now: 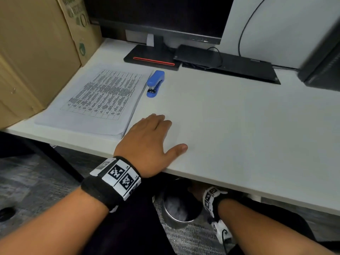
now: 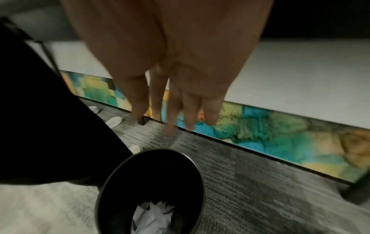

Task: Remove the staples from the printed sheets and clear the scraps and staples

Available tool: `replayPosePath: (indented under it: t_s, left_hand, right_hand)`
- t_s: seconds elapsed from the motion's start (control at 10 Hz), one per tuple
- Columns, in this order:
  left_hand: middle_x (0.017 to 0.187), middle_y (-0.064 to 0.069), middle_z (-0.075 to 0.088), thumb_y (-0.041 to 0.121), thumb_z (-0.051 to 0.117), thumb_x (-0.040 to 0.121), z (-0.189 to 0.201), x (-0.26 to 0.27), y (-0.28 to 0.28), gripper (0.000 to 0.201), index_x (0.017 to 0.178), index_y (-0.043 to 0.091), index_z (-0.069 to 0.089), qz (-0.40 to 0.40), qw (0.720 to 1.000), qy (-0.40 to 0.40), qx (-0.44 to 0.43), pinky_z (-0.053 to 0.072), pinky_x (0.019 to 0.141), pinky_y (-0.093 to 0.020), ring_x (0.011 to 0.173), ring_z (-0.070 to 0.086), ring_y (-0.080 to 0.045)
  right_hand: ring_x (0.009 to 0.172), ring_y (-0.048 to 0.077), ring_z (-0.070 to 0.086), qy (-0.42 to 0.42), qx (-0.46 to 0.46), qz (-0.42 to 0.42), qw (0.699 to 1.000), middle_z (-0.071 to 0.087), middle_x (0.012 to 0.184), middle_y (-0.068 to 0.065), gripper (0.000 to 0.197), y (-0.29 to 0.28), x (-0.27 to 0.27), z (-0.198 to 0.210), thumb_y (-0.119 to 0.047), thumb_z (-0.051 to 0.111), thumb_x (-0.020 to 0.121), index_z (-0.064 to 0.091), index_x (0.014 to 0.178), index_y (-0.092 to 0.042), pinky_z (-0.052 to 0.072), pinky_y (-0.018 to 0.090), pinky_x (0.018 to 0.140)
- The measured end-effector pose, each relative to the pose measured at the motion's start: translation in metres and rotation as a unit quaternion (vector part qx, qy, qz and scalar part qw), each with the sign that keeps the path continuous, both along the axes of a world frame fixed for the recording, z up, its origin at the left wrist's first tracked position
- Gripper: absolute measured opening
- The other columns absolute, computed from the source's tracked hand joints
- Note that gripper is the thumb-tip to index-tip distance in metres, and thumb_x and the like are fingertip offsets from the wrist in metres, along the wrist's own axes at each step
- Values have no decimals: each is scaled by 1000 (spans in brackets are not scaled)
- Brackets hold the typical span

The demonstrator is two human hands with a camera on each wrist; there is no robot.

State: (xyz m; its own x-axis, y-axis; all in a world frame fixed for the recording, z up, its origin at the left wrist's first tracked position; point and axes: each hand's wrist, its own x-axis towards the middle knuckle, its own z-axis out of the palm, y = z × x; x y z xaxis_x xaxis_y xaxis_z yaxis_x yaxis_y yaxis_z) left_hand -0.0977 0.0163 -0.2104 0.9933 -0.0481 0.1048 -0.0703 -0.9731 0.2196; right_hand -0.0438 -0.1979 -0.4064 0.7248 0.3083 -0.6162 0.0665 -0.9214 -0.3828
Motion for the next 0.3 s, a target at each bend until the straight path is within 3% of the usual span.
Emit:
replayPosePath:
  t_s: [0.1,0.2,0.3]
  left_hand:
    - [161,5,23,84,23,82,3,-3,-2,85,149,31,29,1,1000,10,-2,15,122,-33,149,17,-14]
    - [162,5,21,82,23,83,8,-1,-4,85,150,30,27,-1,1000,14,1,15,123,-34,150,15,-14]
    - [164,5,15,83,19,83,8,-8,-2,88,153,30,23,-4,1000,30,5,10,124,-33,151,10,-13]
  right_hand:
    - [142,29,29,-53,-112,177,976,24,159,5,73,-4,-20,22,-42,56,92,24,153,-17,29,43,114]
    - [122,32,54,-36,-114,232,965,56,136,13,68,-7,-42,62,-46,56,86,40,143,-15,43,40,103]
    - [109,30,61,-17,-133,312,941,68,113,13,51,-23,-63,85,-49,43,87,65,116,-12,40,37,104]
